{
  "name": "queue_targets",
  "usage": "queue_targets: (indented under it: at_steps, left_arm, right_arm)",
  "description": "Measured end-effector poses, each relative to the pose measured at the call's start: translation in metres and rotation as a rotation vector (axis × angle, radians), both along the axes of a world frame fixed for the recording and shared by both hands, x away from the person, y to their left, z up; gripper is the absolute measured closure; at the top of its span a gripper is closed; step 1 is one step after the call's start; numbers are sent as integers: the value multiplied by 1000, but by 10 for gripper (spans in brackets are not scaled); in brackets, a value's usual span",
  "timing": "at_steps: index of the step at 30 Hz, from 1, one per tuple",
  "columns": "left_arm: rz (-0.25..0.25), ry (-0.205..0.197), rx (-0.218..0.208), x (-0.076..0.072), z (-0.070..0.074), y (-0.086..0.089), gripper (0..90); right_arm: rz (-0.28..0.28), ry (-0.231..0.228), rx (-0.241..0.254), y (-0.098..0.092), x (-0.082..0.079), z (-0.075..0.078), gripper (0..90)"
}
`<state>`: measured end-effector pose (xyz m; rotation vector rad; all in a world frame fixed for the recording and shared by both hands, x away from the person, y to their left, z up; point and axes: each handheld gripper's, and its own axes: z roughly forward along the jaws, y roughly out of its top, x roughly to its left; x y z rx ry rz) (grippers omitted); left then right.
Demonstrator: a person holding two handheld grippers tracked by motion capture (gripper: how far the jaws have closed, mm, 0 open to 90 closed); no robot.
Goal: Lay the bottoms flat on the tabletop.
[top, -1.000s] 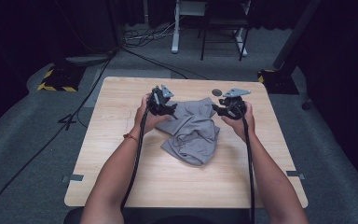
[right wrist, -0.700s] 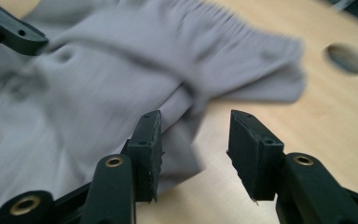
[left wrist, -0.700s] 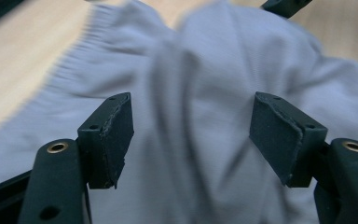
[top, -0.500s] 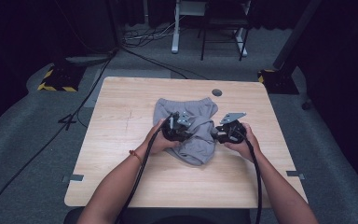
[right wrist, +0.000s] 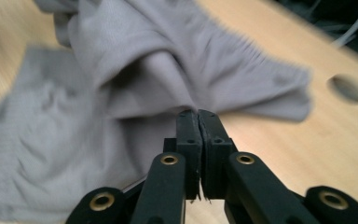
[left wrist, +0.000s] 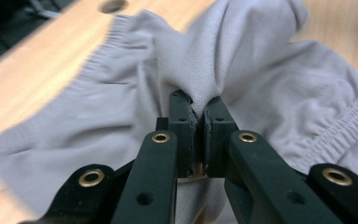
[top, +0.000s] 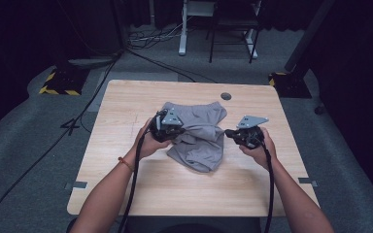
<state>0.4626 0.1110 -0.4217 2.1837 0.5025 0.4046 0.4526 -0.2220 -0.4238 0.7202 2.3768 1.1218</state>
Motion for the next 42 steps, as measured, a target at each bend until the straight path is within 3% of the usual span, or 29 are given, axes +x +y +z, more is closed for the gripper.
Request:
queue_targets:
  at_steps: [2, 5, 6, 8, 10, 12, 15, 17, 20, 22, 23, 27, 30, 32, 35, 37, 39, 42]
  left_arm:
    - [-8, -1, -13, -6, 4, 8, 853]
    - [-58, -11, 22, -20, 5, 17, 853]
    - [-73, -4, 31, -26, 4, 21, 853]
    - [-104, 11, 54, -37, 0, 30, 853]
    - [-109, 31, 91, -46, -8, 39, 853]
    - [-77, 41, 146, -53, -21, 48, 853]
    - [-39, 85, 154, -54, -37, 65, 853]
    - [-15, 112, 130, -53, -44, 75, 853]
    - [12, 133, 145, -51, -52, 83, 852]
    - [19, 133, 168, -51, -54, 86, 853]
    - [26, 140, 163, -51, -54, 88, 853]
    - [61, 143, 182, -51, -55, 97, 853]
    - [107, 162, 177, -48, -59, 108, 851]
    - [137, 177, 172, -46, -61, 114, 841]
    - [166, 167, 185, -45, -62, 118, 816]
    - [190, 165, 181, -44, -60, 118, 733]
    - [170, 157, 151, -46, -57, 116, 685]
    - [132, 164, 73, -50, -47, 106, 495]
  right_arm:
    - [47, -7, 84, -3, -9, 17, 900]
    - [82, -16, 48, 4, -16, 19, 893]
    - [91, -11, 41, 6, -18, 18, 839]
    - [116, 34, 21, 13, -21, 9, 741]
    - [135, 75, -34, 22, -24, -6, 619]
    - [144, 116, -60, 28, -24, -19, 556]
    - [145, 179, -90, 36, -23, -38, 477]
    - [171, 207, -100, 41, -24, -45, 446]
    - [185, 219, -106, 48, -29, -50, 477]
    - [195, 209, -146, 53, -33, -53, 616]
    - [202, 200, -152, 55, -35, -55, 644]
    - [253, 205, -180, 55, -41, -55, 665]
    - [283, 224, -154, 45, -39, -49, 611]
    - [244, 207, -124, 36, -34, -43, 597]
    - [173, 181, -65, 25, -22, -36, 603]
    - [100, 165, -64, 24, -12, -37, 584]
    - [70, 168, -51, 28, -4, -41, 568]
    - [40, 176, -68, 37, 7, -47, 536]
